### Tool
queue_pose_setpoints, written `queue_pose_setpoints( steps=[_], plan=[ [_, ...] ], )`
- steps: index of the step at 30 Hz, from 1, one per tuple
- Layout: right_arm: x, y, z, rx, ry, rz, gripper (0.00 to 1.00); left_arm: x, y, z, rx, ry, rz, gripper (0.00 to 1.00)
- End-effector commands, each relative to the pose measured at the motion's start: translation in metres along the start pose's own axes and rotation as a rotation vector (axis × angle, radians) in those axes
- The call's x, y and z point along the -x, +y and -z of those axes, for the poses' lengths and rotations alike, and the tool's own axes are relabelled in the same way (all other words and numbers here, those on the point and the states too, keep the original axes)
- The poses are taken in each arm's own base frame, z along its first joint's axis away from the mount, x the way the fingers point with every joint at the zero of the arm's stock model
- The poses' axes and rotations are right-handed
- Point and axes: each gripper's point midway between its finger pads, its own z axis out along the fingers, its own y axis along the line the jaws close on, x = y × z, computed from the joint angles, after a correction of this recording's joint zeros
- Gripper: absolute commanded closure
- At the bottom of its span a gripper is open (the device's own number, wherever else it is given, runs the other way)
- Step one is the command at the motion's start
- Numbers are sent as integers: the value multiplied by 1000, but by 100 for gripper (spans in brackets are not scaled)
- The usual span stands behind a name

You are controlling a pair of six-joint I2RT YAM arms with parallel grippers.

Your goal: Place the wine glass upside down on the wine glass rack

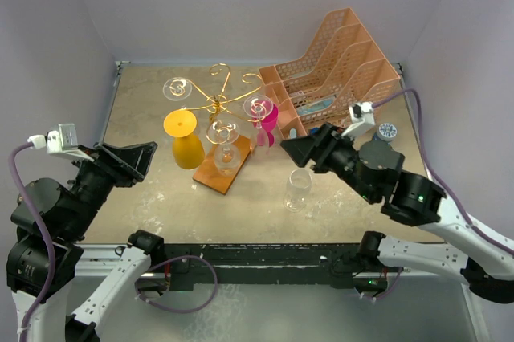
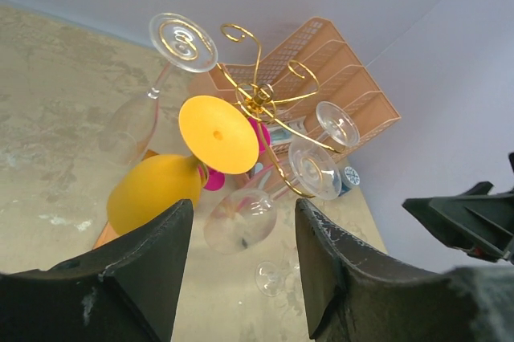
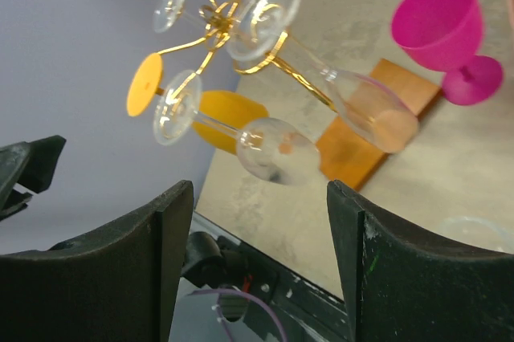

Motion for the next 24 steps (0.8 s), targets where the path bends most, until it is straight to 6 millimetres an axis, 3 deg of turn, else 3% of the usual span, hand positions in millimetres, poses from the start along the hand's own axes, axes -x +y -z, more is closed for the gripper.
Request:
queue_pose_setpoints(
  steps=[1,4,10,15,19,24],
  plan=[
    [-1,-56,29,-178,-7,82,31,8,3,0,29,-18,-13,48],
    [-6,-85,42,-296,17,113,32,7,1,-1,24,-14,-3,47],
    [-27,-113,41,-459,143,242,32,5,2,0,20,-21,6,46],
    [-48,-125,31,-524,244,320,32,7,1,-2,12,-35,14,45],
    [-63,-123,23,-485,303,346,34,7,-1,-3,7,-28,11,45],
    [-77,-121,16,-443,325,316,46,7,0,-3,6,-28,6,45]
  ],
)
